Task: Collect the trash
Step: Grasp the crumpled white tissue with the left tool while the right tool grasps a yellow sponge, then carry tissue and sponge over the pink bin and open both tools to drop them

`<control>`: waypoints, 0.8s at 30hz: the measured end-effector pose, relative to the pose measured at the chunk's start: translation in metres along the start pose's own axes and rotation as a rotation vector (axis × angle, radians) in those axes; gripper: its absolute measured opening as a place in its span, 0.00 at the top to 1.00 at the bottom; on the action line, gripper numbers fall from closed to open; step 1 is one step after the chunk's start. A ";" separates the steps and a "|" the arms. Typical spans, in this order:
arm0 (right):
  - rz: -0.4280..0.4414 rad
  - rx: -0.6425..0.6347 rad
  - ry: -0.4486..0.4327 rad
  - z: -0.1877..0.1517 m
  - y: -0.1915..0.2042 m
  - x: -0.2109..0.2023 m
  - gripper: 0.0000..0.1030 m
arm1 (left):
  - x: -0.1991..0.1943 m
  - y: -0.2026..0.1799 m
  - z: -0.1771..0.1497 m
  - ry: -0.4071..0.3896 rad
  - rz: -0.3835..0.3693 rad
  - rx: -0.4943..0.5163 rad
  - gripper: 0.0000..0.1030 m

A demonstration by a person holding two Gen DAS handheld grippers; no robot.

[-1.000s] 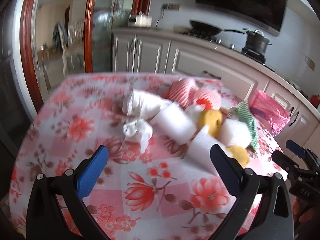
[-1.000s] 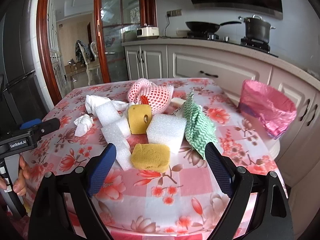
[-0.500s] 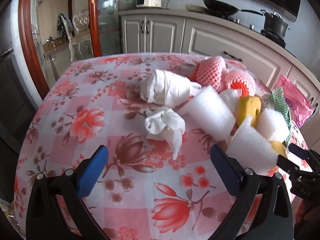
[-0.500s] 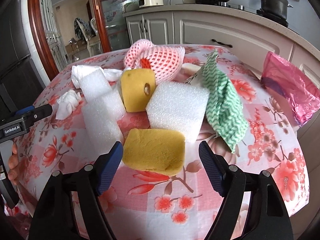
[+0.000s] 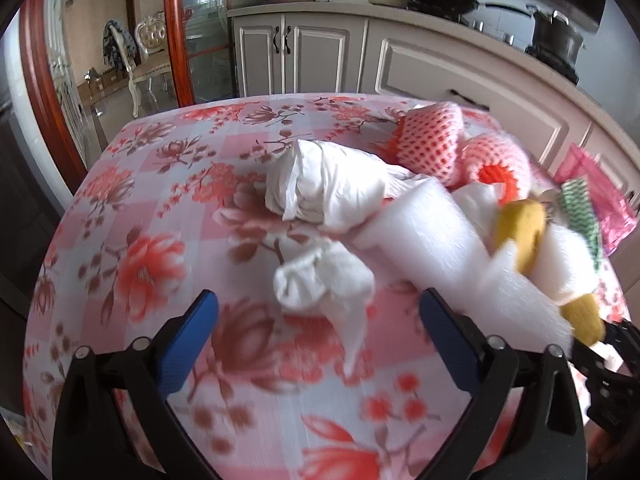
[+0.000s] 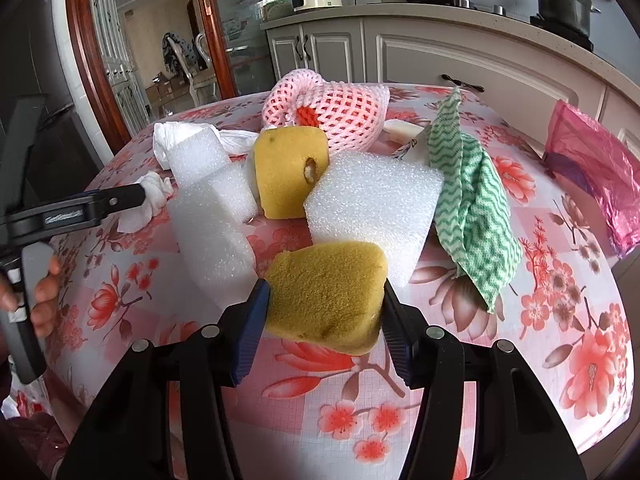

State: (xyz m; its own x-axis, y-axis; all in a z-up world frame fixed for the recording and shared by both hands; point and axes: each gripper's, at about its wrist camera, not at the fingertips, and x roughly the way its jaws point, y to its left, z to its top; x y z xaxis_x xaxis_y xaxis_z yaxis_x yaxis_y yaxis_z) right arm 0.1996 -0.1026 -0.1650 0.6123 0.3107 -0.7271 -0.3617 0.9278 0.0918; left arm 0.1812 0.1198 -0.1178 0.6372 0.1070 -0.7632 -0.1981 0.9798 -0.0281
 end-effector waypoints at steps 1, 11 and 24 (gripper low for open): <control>0.000 0.007 -0.001 -0.001 0.000 -0.002 0.49 | 0.006 -0.002 0.004 0.003 0.003 0.019 0.16; -0.003 0.039 -0.049 -0.004 -0.012 -0.020 0.49 | 0.012 -0.017 -0.005 -0.008 0.013 0.070 0.67; -0.088 0.101 -0.238 -0.001 -0.036 -0.067 0.49 | -0.062 -0.086 -0.020 -0.256 -0.116 0.265 0.68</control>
State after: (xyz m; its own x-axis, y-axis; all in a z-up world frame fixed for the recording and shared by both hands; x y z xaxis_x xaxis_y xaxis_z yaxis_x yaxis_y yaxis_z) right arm 0.1708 -0.1572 -0.1205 0.7904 0.2563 -0.5564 -0.2351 0.9656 0.1108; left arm 0.1444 0.0258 -0.0811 0.8162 -0.0009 -0.5778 0.0642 0.9940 0.0891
